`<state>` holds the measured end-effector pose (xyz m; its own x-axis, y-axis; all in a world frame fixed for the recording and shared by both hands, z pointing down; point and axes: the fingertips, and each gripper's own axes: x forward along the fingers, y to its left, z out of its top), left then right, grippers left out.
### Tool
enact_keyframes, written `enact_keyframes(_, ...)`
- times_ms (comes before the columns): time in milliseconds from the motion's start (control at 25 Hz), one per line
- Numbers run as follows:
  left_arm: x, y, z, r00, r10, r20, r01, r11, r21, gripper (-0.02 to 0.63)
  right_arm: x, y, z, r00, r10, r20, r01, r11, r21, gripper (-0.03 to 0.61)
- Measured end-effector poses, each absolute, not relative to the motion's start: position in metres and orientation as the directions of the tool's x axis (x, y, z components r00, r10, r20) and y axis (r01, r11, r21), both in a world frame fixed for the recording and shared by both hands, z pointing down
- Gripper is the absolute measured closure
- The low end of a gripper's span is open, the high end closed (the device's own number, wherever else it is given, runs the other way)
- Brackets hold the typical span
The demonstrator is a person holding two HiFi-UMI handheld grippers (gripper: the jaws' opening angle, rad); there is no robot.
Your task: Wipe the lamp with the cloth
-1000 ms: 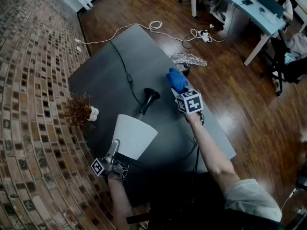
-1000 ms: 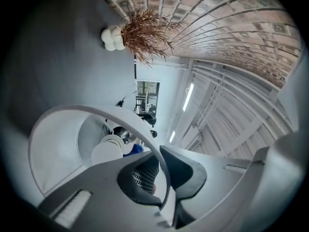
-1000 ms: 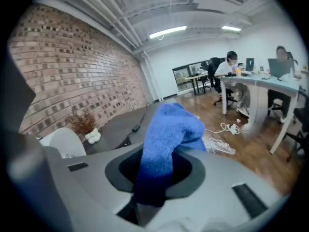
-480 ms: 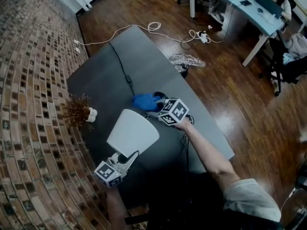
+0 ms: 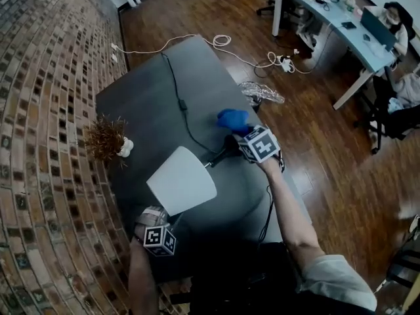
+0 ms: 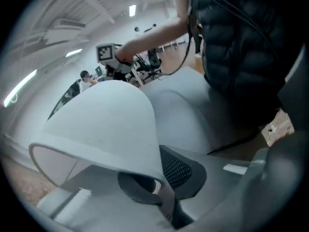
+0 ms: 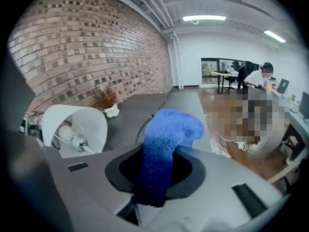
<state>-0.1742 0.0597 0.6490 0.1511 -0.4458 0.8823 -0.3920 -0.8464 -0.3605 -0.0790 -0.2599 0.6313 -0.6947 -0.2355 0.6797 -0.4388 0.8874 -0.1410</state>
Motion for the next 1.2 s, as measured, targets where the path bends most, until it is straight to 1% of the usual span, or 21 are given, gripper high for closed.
enact_keyframes(40,-0.178,0.060,0.652,0.127,-0.457,0.880,-0.368,-0.846,-0.386,0.611,-0.092,-0.247,0.621,-0.735,-0.178,0.654,-0.368,0.915,-0.165,0.485)
enact_keyframes(120,-0.182,0.059,0.656,0.117,-0.489,0.864,-0.393,-0.822,-0.412,0.607,-0.121,-0.205,0.611,-0.786,-0.006,0.618,-0.195,0.951,-0.239,0.485)
enact_keyframes(200,-0.179,0.060,0.655,0.148,-0.529,0.836,-0.485,-0.775,-0.405,0.569,-0.143,-0.155,0.612,-0.787,0.146,0.599,-0.050,0.953,-0.298,0.485)
enact_keyframes(280,-0.172,0.062,0.649,0.221,-0.559,0.799,-0.603,-0.722,-0.339,0.496,-0.154,-0.116,0.619,-0.771,0.237,0.591,0.038,0.944,-0.329,0.485)
enact_keyframes(400,-0.170,0.062,0.624,0.328,-0.638,0.696,-0.778,-0.601,-0.184,0.380,-0.158,-0.088,0.626,-0.768,0.278,0.577,0.054,0.926,-0.374,0.494)
enact_keyframes(480,-0.174,0.060,0.604,0.376,-0.707,0.599,-0.877,-0.480,-0.015,0.361,-0.156,-0.080,0.629,-0.780,0.291,0.554,0.044,0.908,-0.416,0.494)
enact_keyframes(560,-0.178,0.060,0.590,0.429,-0.767,0.477,-0.903,-0.343,0.260,0.354,-0.153,-0.068,0.633,-0.777,0.311,0.548,0.053,0.899,-0.434,0.494)
enact_keyframes(600,-0.182,0.060,0.581,0.446,-0.806,0.389,-0.865,-0.275,0.421,0.356,-0.151,-0.062,0.637,-0.771,0.316,0.554,0.058,0.900,-0.432,0.494)
enact_keyframes(640,-0.188,0.059,0.571,0.447,-0.848,0.286,-0.786,-0.219,0.578,0.354,-0.148,-0.056,0.640,-0.765,0.319,0.559,0.062,0.901,-0.430,0.494)
enact_keyframes(680,-0.196,0.058,0.562,0.430,-0.885,0.179,-0.677,-0.185,0.712,0.356,-0.144,-0.051,0.643,-0.762,0.320,0.563,0.062,0.902,-0.428,0.494)
enact_keyframes(760,-0.216,0.058,0.551,0.369,-0.929,-0.002,-0.431,-0.173,0.885,0.376,-0.133,-0.045,0.648,-0.758,0.313,0.572,0.055,0.905,-0.423,0.495)
enact_keyframes(800,-0.225,0.058,0.549,0.336,-0.940,-0.061,-0.323,-0.176,0.930,0.360,-0.127,-0.042,0.650,-0.757,0.312,0.575,0.054,0.905,-0.421,0.497)
enact_keyframes(840,-0.234,0.057,0.549,0.303,-0.948,-0.093,-0.243,-0.171,0.955,0.384,-0.122,-0.038,0.652,-0.754,0.318,0.574,0.059,0.904,-0.423,0.497)
enact_keyframes(880,-0.241,0.054,0.548,0.274,-0.956,-0.101,-0.200,-0.160,0.967,0.380,-0.117,-0.032,0.653,-0.751,0.330,0.572,0.071,0.902,-0.426,0.496)
enact_keyframes(920,-0.247,0.051,0.547,0.253,-0.963,-0.093,-0.200,-0.146,0.969,0.397,-0.114,-0.025,0.655,-0.748,0.341,0.570,0.084,0.900,-0.428,0.495)
enact_keyframes(960,-0.251,0.047,0.546,0.246,-0.967,-0.069,-0.242,-0.130,0.962,0.448,-0.112,-0.019,0.656,-0.744,0.347,0.570,0.091,0.899,-0.429,0.494)
enact_keyframes(1000,-0.252,0.043,0.546,0.253,-0.967,-0.030,-0.319,-0.112,0.941,0.485,-0.111,-0.014,0.659,-0.739,0.352,0.574,0.095,0.898,-0.429,0.494)
enact_keyframes(1040,-0.251,0.040,0.547,0.272,-0.962,0.019,-0.420,-0.100,0.902,0.559,-0.109,-0.010,0.663,-0.731,0.358,0.582,0.096,0.897,-0.431,0.494)
enact_keyframes(1080,-0.246,0.036,0.547,0.298,-0.952,0.069,-0.534,-0.106,0.839,0.603,-0.106,-0.007,0.667,-0.719,0.361,0.593,0.094,0.897,-0.433,0.494)
enact_keyframes(1160,-0.229,0.032,0.542,0.364,-0.920,0.143,-0.744,-0.195,0.639,0.601,-0.098,-0.009,0.675,-0.702,0.351,0.619,0.058,0.895,-0.442,0.495)
enact_keyframes(1200,-0.216,0.032,0.538,0.404,-0.899,0.169,-0.817,-0.272,0.508,0.598,-0.092,-0.016,0.676,-0.706,0.329,0.627,0.015,0.892,-0.451,0.494)
